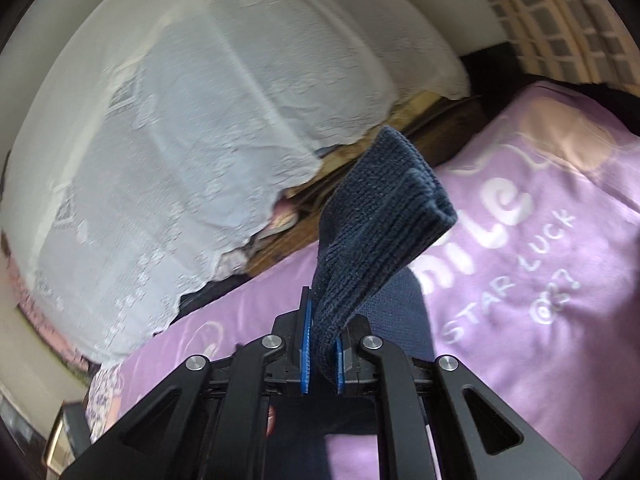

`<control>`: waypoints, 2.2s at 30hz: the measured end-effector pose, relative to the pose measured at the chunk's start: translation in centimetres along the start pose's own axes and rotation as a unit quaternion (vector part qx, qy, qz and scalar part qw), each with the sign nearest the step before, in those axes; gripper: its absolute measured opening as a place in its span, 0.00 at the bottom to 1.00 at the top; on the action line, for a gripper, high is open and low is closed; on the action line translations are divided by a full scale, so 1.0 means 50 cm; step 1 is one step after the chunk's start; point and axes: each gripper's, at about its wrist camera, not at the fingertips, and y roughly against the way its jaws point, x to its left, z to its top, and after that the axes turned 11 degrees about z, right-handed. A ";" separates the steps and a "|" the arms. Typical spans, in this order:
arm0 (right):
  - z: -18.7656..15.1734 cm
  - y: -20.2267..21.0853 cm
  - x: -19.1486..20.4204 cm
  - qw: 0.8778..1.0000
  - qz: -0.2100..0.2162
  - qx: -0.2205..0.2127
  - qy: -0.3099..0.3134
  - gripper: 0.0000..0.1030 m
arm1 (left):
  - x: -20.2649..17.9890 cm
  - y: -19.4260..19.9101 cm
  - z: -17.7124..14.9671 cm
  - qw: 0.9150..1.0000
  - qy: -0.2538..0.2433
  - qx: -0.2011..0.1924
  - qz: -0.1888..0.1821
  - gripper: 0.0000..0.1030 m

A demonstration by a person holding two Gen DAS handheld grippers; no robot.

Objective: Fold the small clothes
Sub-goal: 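Carry the held cuff with the right gripper across the cardigan body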

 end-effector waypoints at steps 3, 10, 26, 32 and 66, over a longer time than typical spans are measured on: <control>-0.015 -0.013 0.048 0.999 0.024 0.020 0.025 0.09 | -0.012 -0.011 0.008 1.000 0.000 0.007 -0.010 0.96; -0.071 -0.058 0.158 0.993 0.060 0.071 0.071 0.09 | -0.001 -0.060 0.014 0.999 0.009 0.028 -0.026 0.96; -0.226 -0.251 0.348 0.972 0.077 0.186 0.125 0.09 | 0.101 -0.135 0.049 0.995 0.077 0.057 -0.022 0.96; -0.281 -0.301 0.332 0.964 0.062 0.229 0.119 0.09 | 0.164 -0.125 0.057 0.991 0.126 0.037 0.026 0.96; -0.141 -0.209 0.177 0.969 0.057 0.232 0.064 0.18 | 0.092 -0.041 0.050 0.996 0.029 -0.026 -0.083 0.96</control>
